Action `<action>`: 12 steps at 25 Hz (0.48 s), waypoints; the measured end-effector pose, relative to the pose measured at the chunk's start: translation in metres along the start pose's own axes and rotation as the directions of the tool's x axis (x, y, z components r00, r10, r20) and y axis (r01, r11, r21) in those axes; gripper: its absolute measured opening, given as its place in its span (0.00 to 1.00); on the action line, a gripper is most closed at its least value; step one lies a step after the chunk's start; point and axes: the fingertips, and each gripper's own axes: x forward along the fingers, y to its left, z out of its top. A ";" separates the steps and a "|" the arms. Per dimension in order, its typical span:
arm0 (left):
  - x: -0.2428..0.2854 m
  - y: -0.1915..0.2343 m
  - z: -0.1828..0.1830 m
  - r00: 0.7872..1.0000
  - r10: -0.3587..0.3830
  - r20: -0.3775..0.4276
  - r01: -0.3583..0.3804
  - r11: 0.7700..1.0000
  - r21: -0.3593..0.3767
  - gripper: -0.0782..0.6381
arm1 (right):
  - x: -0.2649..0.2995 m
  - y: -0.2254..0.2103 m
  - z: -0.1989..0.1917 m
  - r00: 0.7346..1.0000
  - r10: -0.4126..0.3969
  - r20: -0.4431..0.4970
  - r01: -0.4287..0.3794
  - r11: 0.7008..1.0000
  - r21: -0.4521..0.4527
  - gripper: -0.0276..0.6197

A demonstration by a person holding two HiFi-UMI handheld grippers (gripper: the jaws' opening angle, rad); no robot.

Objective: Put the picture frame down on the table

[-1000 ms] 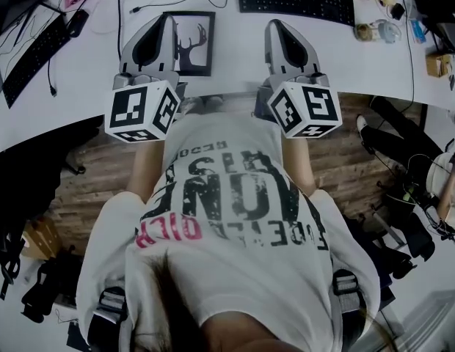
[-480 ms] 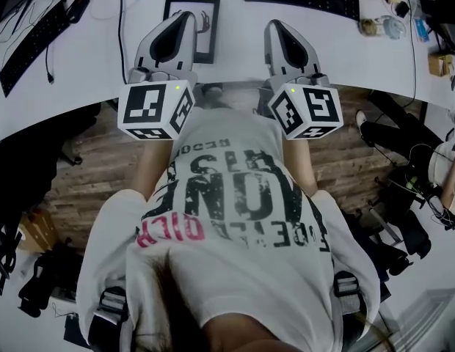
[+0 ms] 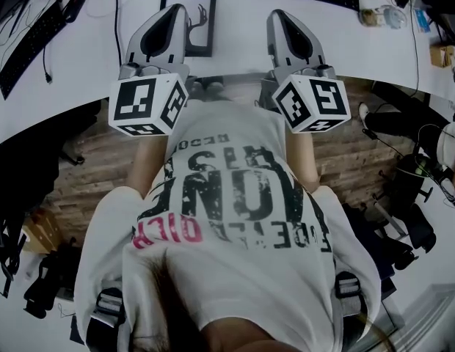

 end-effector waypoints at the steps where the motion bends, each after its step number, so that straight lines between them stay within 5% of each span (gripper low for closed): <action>1: 0.001 0.000 0.000 1.000 -0.004 0.001 0.004 1.000 -0.007 0.11 | 0.000 -0.001 0.000 1.000 0.002 -0.001 -0.002 1.000 0.000 0.04; 12: 0.007 -0.004 0.001 0.999 -0.039 0.005 0.039 0.999 -0.038 0.11 | 0.000 -0.002 0.004 1.000 -0.001 0.005 0.001 1.000 -0.006 0.04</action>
